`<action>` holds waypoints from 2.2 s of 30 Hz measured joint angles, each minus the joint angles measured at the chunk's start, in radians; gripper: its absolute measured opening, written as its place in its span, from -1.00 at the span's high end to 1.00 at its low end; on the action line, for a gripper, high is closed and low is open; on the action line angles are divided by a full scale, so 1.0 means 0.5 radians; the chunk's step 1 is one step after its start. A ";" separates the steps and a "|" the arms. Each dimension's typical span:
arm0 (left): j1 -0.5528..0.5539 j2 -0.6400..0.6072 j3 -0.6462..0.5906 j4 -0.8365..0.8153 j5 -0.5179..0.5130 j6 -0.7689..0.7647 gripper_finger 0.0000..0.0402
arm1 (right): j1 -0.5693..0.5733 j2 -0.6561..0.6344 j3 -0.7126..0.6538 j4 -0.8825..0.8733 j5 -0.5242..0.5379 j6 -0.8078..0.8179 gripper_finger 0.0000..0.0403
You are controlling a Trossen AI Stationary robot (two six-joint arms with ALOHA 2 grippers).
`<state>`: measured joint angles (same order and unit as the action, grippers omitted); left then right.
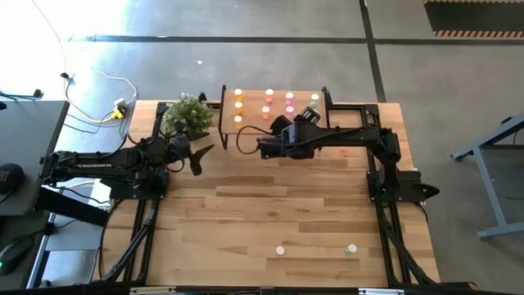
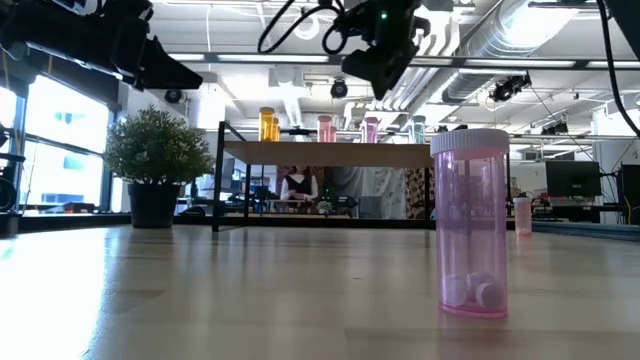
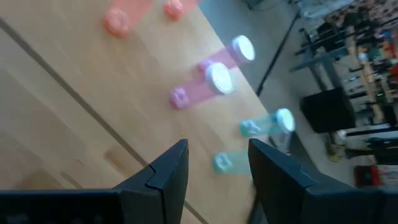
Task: Pick and place medicine bottles onto shelf by color
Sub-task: Put the pink pill bottle aligned with the other pink pill bottles on the shelf
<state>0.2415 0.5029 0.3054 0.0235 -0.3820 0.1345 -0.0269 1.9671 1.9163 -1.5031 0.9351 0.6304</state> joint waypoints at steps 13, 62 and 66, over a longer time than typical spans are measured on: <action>0.000 -0.001 -0.001 -0.009 0.002 -0.018 0.01 | 0.230 -0.840 -0.994 0.248 0.029 0.516 0.31; 0.000 -0.001 -0.002 -0.008 0.009 -0.053 0.01 | -0.851 -2.424 -2.592 1.105 -0.600 0.867 0.04; 0.000 -0.001 -0.002 -0.008 0.009 -0.053 0.01 | -0.851 -2.430 -2.697 1.249 -0.703 0.937 0.04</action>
<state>0.2413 0.5026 0.3042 0.0193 -0.3775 0.1081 -0.4524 0.7521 0.5679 -0.8786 0.5837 1.0987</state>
